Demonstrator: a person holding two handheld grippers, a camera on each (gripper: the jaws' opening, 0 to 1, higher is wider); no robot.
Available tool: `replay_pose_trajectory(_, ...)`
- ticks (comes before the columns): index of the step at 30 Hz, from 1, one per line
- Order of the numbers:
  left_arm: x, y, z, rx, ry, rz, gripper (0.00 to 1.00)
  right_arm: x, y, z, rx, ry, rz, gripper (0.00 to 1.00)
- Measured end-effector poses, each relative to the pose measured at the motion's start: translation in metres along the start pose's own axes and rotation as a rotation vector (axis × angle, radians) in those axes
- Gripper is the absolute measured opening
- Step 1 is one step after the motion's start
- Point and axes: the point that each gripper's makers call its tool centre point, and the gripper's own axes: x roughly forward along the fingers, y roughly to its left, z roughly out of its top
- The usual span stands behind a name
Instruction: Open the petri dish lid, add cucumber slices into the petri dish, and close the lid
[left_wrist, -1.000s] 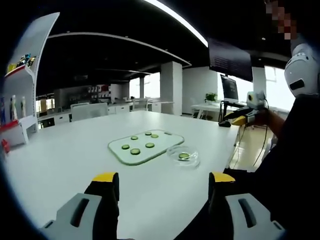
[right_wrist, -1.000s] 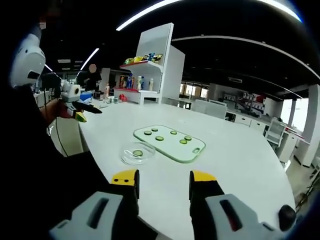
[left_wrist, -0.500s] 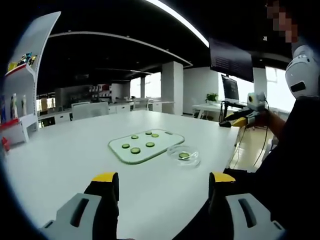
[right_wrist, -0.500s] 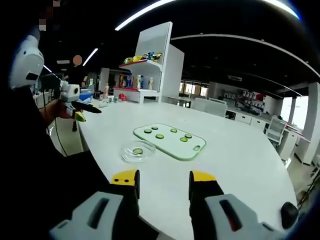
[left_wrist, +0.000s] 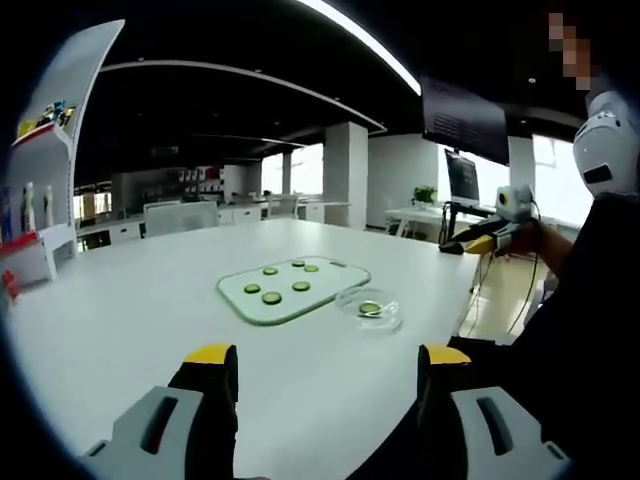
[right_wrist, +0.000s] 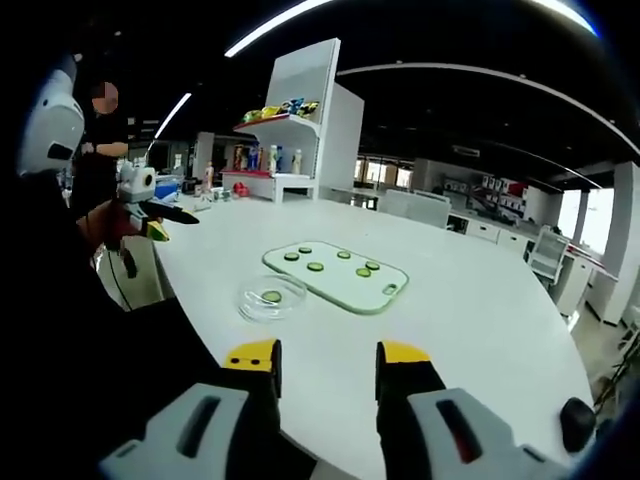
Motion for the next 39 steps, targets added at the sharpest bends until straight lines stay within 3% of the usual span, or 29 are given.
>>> replay_pose_trajectory(18, 0.002, 0.004, 0.002, -0.001, 0.0, -0.013, 0.72, 0.007, 0.001, 0.008, -0.024, 0.019, 0.003, 0.37)
replay_pose_trajectory(39, -0.001, 0.006, -0.008, -0.018, 0.007, -0.001, 0.71, 0.005, 0.005, -0.001, -0.024, 0.033, 0.001, 0.36)
